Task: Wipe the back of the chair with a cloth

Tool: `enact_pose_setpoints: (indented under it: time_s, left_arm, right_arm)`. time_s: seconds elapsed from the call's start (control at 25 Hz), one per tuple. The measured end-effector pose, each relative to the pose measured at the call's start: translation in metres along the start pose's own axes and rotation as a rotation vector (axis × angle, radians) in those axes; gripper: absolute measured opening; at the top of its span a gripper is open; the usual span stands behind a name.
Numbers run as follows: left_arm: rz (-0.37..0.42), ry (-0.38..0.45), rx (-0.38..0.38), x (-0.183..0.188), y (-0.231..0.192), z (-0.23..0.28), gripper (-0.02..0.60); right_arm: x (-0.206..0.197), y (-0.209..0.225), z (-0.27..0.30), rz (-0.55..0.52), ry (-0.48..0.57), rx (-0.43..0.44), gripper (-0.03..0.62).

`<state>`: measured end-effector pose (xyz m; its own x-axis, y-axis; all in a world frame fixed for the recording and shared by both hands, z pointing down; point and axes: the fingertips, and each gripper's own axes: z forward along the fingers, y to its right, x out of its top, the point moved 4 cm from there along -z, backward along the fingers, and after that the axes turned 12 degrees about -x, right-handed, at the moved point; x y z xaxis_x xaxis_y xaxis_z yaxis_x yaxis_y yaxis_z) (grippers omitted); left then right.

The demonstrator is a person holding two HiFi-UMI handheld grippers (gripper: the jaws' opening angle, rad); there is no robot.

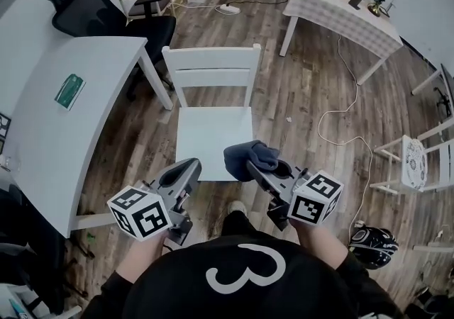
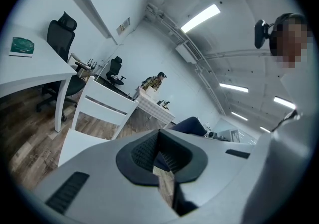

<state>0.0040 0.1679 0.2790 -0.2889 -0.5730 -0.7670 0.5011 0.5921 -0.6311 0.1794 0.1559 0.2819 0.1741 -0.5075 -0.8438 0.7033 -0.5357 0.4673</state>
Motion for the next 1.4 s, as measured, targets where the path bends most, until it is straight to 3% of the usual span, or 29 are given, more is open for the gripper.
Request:
enact_pose_setpoints:
  time_s: [0.24, 0.44, 0.88, 1.4]
  left_arm:
    - [0.001, 0.001, 0.026, 0.021, -0.015, 0.056, 0.014]
    - [-0.004, 0.001, 0.067, 0.031, -0.027, 0.068, 0.014]
    - [-0.026, 0.016, 0.076, 0.063, -0.078, 0.070, 0.014]
    - [-0.074, -0.015, 0.106, 0.122, -0.187, 0.039, 0.014]
  right_arm:
    - [0.033, 0.054, 0.023, 0.053, -0.003, 0.027, 0.051]
    - [0.044, 0.076, 0.042, 0.054, -0.012, 0.025, 0.051]
    - [0.052, 0.077, 0.101, -0.040, -0.047, -0.017, 0.051]
    - [0.073, 0.071, 0.233, -0.043, -0.052, -0.053, 0.051]
